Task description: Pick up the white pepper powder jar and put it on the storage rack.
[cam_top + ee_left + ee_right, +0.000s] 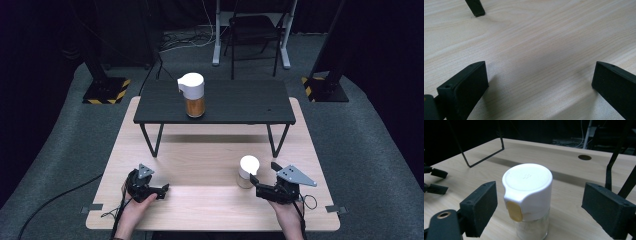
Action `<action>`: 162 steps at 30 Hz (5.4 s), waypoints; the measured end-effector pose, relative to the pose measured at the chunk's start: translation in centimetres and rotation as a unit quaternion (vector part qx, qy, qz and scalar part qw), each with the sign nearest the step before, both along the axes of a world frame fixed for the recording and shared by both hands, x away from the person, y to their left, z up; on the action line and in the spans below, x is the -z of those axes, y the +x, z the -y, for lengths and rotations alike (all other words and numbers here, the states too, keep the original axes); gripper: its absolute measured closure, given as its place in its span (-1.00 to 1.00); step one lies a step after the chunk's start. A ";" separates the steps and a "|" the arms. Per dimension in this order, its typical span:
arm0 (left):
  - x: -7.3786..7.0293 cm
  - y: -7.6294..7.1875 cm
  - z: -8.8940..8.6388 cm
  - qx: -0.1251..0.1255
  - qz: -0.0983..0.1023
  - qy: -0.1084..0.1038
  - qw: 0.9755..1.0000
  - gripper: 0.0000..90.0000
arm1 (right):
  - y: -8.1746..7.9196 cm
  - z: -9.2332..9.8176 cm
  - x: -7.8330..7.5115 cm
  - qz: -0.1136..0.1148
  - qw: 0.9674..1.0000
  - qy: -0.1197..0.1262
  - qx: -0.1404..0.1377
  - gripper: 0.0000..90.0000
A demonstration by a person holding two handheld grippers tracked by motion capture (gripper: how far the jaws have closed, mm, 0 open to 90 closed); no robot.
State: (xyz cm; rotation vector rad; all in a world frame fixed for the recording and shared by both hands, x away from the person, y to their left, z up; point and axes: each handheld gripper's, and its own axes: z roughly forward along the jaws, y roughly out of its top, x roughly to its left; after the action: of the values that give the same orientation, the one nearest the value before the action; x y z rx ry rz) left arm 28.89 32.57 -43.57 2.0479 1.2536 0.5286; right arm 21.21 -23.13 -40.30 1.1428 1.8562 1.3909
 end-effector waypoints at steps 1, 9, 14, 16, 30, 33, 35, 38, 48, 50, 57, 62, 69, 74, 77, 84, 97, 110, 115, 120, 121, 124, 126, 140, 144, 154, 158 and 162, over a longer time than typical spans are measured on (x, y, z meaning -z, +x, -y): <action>0.0 0.0 0.0 0.001 0.000 0.001 1.000 -1.00 | 0.1 -0.2 0.2 0.002 1.000 -0.001 0.001 -0.73; 0.0 0.0 0.0 0.001 0.000 0.001 1.000 -1.00 | 0.7 -1.0 1.2 0.004 1.000 0.004 0.006 -0.73; 0.0 0.0 0.0 0.001 0.000 0.001 1.000 -1.00 | 1.1 -1.6 1.4 0.004 1.000 0.005 0.006 -0.73; 0.0 0.0 0.0 0.000 0.000 0.000 1.000 -1.00 | 1.3 -1.9 1.5 0.003 1.000 0.007 0.005 -0.72; 0.0 0.0 0.0 0.001 0.000 0.001 1.000 -1.00 | 2.8 -4.3 2.5 0.003 1.000 -0.001 0.019 -0.64; 0.0 0.0 0.0 0.001 0.000 0.001 1.000 -1.00 | 3.3 -4.6 2.8 0.000 1.000 -0.001 0.021 -0.62; 0.0 0.0 0.0 0.001 0.000 0.001 1.000 -1.00 | 3.5 -4.8 3.0 0.000 1.000 -0.001 0.024 -0.59; 0.0 0.0 0.0 0.001 -0.001 0.001 1.000 -1.00 | 3.8 -5.1 3.3 0.002 1.000 -0.003 0.026 -0.56; 0.0 0.0 0.0 0.001 0.000 0.001 1.000 -1.00 | 4.2 -5.5 3.9 0.009 1.000 -0.008 0.027 -0.35; 0.0 0.0 0.0 0.001 -0.001 0.001 1.000 -1.00 | 4.2 -5.5 3.8 0.008 1.000 -0.011 0.027 -0.35; 0.0 0.0 0.0 0.001 0.000 0.001 1.000 -1.00 | 4.2 -5.3 3.2 -0.002 0.999 -0.014 0.029 -0.34; 0.0 0.0 0.0 0.001 0.000 0.001 1.000 -1.00 | 4.0 -4.9 2.6 -0.003 1.000 -0.011 0.025 -0.34; 0.0 0.0 0.0 0.001 0.000 0.001 1.000 -1.00 | 3.8 -4.3 1.0 -0.002 1.000 -0.012 0.017 -0.34; 0.0 0.0 0.0 0.001 -0.001 0.001 1.000 -1.00 | 3.9 -3.5 -0.1 -0.002 1.000 -0.002 0.010 -0.34; 0.0 0.0 0.0 0.001 0.000 0.001 1.000 -1.00 | 3.9 -3.2 -0.9 -0.001 1.000 -0.003 0.005 -0.34; 0.0 0.0 0.0 0.001 0.000 0.001 1.000 -1.00 | 4.1 -2.8 -3.0 -0.001 1.000 -0.010 -0.004 -0.34; 0.0 0.0 0.0 0.001 0.000 0.001 1.000 -1.00 | 4.6 -2.5 -5.9 0.011 1.000 -0.013 -0.010 -0.34; 0.0 0.0 0.0 0.001 0.000 0.001 1.000 -1.00 | 4.9 -2.6 -7.8 0.028 1.000 -0.012 -0.006 -0.34; 0.0 0.0 0.0 0.001 0.000 0.000 1.000 -1.00 | 5.0 -2.8 -8.6 0.035 0.999 -0.013 -0.006 -0.34; 0.0 0.0 0.0 0.001 0.000 0.000 1.000 -1.00 | 5.2 -3.0 -9.4 0.039 0.999 -0.010 -0.004 -0.34; 0.0 0.0 0.0 0.001 0.000 0.000 1.000 -1.00 | 5.3 -3.0 -9.6 0.039 0.999 -0.010 -0.005 -0.34; 0.0 0.0 0.0 0.001 0.000 0.000 1.000 -1.00 | 5.4 -3.2 -10.2 0.040 0.999 -0.012 -0.003 -0.34; 0.0 0.0 0.0 0.001 0.000 0.001 1.000 -1.00 | 5.6 -3.2 -10.5 0.041 0.999 -0.011 -0.003 -0.34; 0.0 0.0 0.0 0.003 0.000 0.001 1.000 -1.00 | 6.5 -3.7 -13.0 0.049 0.999 -0.014 0.008 -0.34; 0.0 0.0 0.0 0.003 0.000 0.001 1.000 -1.00 | 6.8 -3.7 -13.6 0.053 0.998 -0.014 0.012 -0.34; 0.0 0.0 0.0 0.003 0.000 0.001 1.000 -1.00 | 7.8 -4.2 -15.1 0.060 0.998 -0.013 0.020 -0.34; 0.0 0.0 0.0 0.003 0.000 0.001 1.000 -1.00 | 8.2 -4.4 -15.7 0.064 0.998 -0.014 0.025 -0.34; 0.0 0.0 0.0 0.003 0.000 0.001 1.000 -1.00 | 8.7 -4.7 -16.3 0.067 0.997 -0.016 0.028 -0.34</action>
State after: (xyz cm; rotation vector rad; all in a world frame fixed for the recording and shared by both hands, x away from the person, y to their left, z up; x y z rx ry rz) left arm 28.92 32.55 -43.55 2.0522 1.2480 0.5265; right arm 29.88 -18.43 -24.03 1.0516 1.7341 1.3667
